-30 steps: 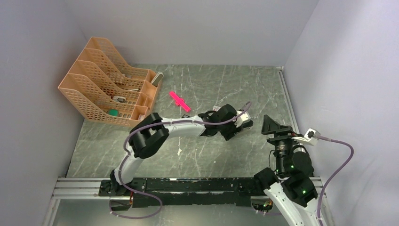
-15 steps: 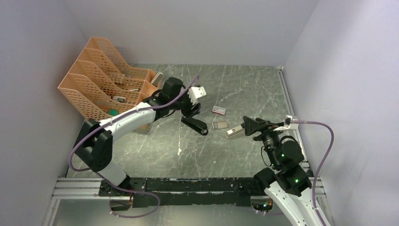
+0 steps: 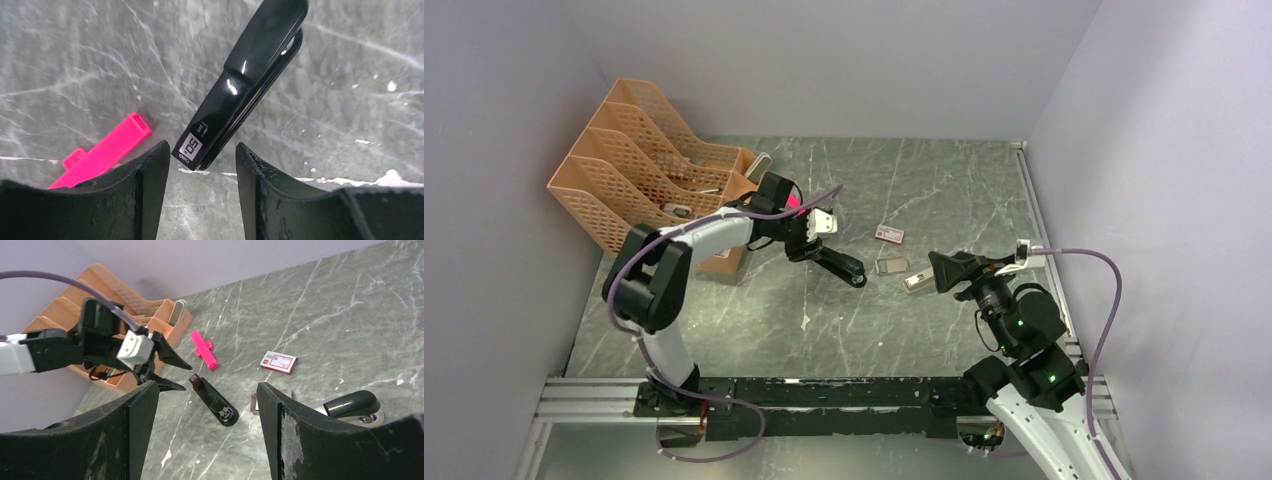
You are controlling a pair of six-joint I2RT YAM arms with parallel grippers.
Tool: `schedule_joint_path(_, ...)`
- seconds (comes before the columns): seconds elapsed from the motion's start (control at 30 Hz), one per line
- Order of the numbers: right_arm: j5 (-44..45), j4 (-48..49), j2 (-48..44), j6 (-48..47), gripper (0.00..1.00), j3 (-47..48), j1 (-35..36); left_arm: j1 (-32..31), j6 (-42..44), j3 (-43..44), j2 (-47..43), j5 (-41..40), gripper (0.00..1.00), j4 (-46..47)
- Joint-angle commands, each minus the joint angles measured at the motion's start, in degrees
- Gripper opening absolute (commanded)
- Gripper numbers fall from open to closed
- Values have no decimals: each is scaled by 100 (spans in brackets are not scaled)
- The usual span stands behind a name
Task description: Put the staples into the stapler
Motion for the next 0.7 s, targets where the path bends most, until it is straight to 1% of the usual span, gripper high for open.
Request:
schedule_joint_path(0.0, -146, -127, 6, -167, 76, 178, -16, 118, 581, 191, 369, 509, 56, -186)
schedule_joint_path(0.07, -154, -133, 27, -193, 76, 195, -19, 145, 556, 192, 436, 549, 56, -26)
schedule_joint_path(0.27, -166, -147, 42, -186, 76, 180, -10, 165, 582, 378, 757, 670, 56, 28)
schedule_joint_path(0.43, -144, -202, 30, -179, 76, 178, -20, 164, 599, 553, 1014, 797, 55, -129)
schedule_joint_path(0.67, -146, -176, 19, -104, 76, 130, -20, 134, 399, 351, 972, 698, 50, 74)
